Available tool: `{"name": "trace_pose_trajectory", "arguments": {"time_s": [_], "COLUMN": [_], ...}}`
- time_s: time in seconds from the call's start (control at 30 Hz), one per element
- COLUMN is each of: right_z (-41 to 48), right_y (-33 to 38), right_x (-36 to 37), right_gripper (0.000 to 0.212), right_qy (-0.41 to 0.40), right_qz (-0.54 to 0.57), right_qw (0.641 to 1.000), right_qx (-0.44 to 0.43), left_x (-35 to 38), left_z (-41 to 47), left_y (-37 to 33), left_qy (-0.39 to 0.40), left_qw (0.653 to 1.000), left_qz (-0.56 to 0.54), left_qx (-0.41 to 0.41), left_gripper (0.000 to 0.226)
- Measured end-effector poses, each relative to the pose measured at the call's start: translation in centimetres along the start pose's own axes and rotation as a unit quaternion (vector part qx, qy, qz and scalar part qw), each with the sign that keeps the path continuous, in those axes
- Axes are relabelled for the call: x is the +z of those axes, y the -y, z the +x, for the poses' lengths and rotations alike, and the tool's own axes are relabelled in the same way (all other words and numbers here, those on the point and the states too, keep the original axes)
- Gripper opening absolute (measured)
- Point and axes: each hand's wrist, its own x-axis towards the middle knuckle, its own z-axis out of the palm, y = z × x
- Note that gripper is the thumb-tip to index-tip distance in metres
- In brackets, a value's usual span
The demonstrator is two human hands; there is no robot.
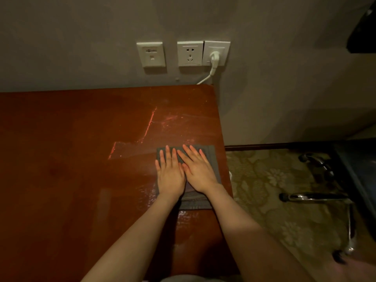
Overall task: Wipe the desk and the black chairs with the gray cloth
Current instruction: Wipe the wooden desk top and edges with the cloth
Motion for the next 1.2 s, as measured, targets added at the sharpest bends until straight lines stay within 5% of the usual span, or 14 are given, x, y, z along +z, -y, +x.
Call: {"name": "trace_pose_trajectory", "arguments": {"time_s": [0.2,0.5,1.2], "right_z": [0.5,0.0,-0.6], "right_y": [0.0,0.5,-9.2], "right_x": [-0.2,0.0,-3.8], "right_gripper": [0.049,0.053,0.050], "right_qy": [-0.005,-0.012,-0.003], "right_qz": [0.034,-0.022,-0.015], "right_qw": [0.999,1.000,1.000], "right_qx": [0.028,0.014,0.005], "left_x": [-1.1,-0.2,2.7], "left_z": [-0.1,-0.5,1.6], "left_y": [1.4,1.2,-8.8], "left_qy": [-0.010,0.007,-0.006], "left_qw": [0.995,1.000,1.000], "left_qz": [-0.097,0.001,-0.010], "left_qx": [0.016,-0.015,-0.028], "left_gripper": [0.062,0.057,0.061]}}
